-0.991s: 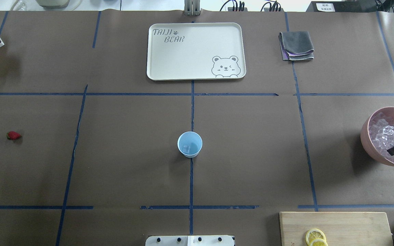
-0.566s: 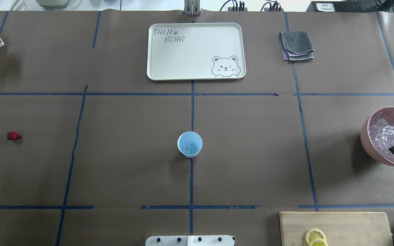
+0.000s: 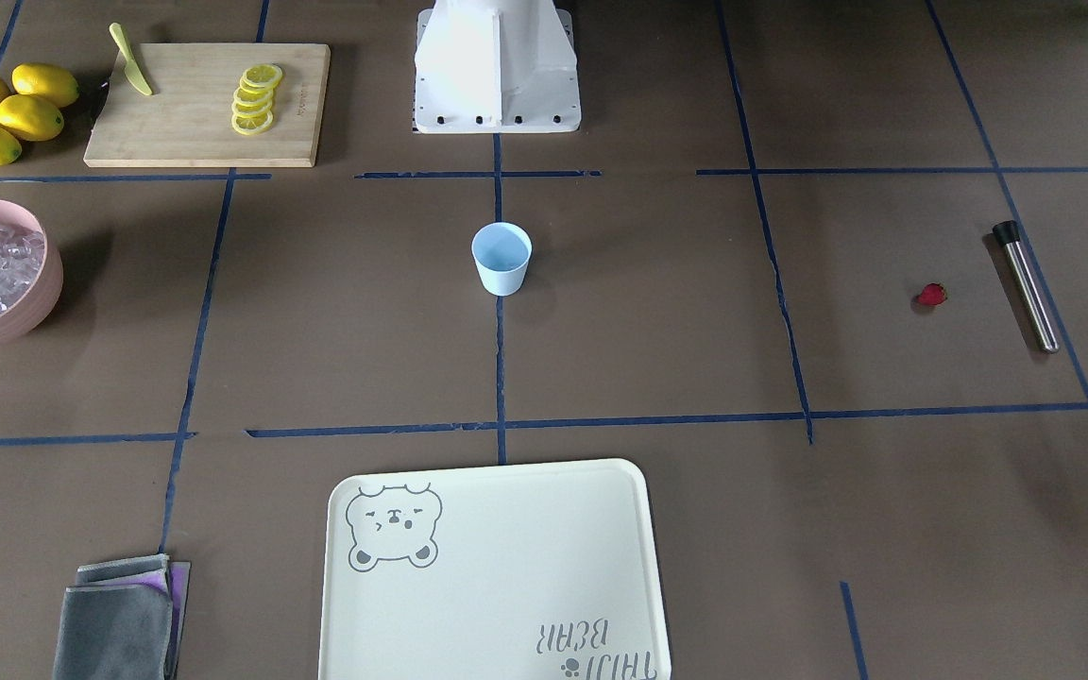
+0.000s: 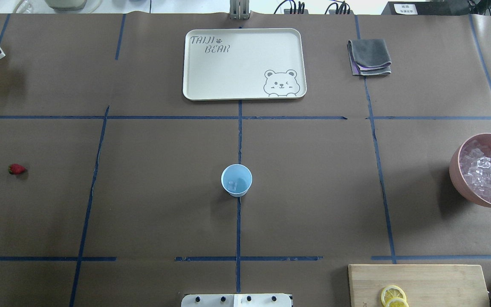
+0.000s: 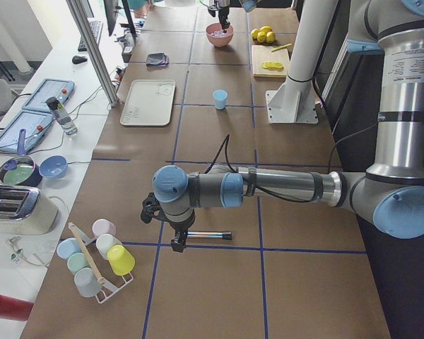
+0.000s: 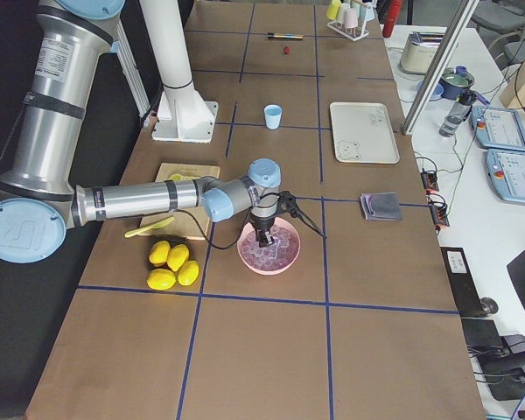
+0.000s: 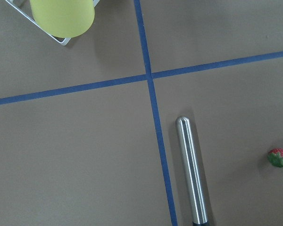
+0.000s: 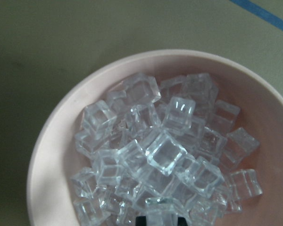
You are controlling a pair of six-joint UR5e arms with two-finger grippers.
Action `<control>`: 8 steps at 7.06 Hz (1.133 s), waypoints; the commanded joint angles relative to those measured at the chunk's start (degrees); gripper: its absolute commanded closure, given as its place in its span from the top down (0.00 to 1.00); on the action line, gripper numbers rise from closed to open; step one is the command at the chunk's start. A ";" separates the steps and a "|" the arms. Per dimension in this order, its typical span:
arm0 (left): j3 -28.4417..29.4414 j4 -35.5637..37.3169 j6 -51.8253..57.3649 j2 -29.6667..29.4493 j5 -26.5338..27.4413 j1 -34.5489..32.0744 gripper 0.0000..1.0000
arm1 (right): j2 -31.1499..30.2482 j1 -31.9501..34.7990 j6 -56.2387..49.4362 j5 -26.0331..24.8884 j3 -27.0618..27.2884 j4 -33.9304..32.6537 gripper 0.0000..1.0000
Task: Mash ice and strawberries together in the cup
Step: 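Lower the right gripper into the bowl and grasp another ice cube, then carry the ice cube with the right gripper over the cup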
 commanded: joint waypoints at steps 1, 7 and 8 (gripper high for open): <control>0.04 0.00 0.00 0.00 0.00 0.00 1.00 | 0.02 3.71 -0.19 3.59 7.52 -7.61 0.00; 0.74 0.00 0.17 0.00 0.00 0.00 1.00 | 34.07 -13.64 24.09 0.10 7.14 -27.96 0.00; 0.74 0.00 0.17 0.00 0.00 0.00 1.00 | 40.73 -19.17 31.21 -4.27 4.34 -28.31 0.00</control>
